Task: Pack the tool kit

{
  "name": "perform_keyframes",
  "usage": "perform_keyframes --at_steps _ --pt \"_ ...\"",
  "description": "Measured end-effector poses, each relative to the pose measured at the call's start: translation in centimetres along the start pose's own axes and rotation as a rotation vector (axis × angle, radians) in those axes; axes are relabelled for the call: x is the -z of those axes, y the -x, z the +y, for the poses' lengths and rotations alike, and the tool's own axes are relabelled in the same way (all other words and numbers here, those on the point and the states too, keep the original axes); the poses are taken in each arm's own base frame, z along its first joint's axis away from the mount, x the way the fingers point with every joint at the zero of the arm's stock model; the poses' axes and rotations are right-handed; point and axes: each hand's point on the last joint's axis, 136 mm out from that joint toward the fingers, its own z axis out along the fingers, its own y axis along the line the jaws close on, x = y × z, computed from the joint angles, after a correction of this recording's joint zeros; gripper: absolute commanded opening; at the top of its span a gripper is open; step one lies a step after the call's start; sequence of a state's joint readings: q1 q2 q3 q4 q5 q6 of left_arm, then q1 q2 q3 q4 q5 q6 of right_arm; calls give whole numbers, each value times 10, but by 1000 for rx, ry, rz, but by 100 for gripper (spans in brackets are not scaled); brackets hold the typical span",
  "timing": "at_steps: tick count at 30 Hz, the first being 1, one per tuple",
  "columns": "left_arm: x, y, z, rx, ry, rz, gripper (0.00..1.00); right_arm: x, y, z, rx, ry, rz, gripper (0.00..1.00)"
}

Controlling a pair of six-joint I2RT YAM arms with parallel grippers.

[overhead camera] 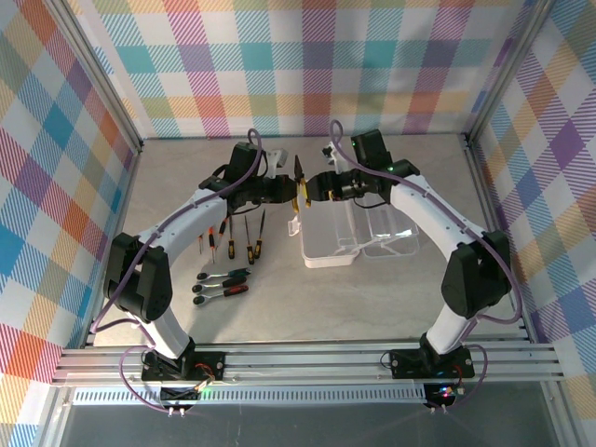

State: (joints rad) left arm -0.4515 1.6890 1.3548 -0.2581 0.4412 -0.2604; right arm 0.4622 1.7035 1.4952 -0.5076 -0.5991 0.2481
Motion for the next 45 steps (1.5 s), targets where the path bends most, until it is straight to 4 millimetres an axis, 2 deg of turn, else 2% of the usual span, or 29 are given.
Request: perform_keyframes --at_steps 4,7,11,12,14,15,16,20,24,28,31,33,37,45 --pt "0 0 -3 -1 -15 3 0 -12 -6 -9 -26 -5 29 49" --pt "0 0 -6 0 -31 4 0 -14 -7 -12 -39 -7 36 35" --pt "0 2 -7 -5 -37 -5 0 -14 -5 -12 -45 -9 27 4" --pt "0 3 -6 -5 -37 -8 0 -14 -4 -12 -40 -9 24 0" --pt "0 2 -5 -3 -33 -7 0 -14 -4 -14 -39 -17 24 0" --pt "0 2 -4 -3 -29 -8 10 -14 -4 -15 -39 -23 24 0" --pt "0 2 -3 -3 -25 -8 26 -14 -4 -16 -35 -31 22 0" --pt "6 7 6 8 2 -28 64 -11 -12 -25 -37 -84 47 0" --pt "35 18 29 24 75 -97 100 -3 -25 -43 -61 -155 75 0" --pt "75 27 68 76 208 -177 100 7 -39 -57 -87 -221 110 0" --pt "88 25 97 116 316 -186 100 11 -45 -64 -94 -254 129 0" --pt "91 16 112 139 379 -167 100 12 -49 -66 -97 -263 142 0" --pt "92 -6 130 167 462 -113 100 6 -55 -71 -116 -267 171 0" --pt "90 -19 145 186 530 -74 100 -30 -72 -84 -161 -264 238 0"
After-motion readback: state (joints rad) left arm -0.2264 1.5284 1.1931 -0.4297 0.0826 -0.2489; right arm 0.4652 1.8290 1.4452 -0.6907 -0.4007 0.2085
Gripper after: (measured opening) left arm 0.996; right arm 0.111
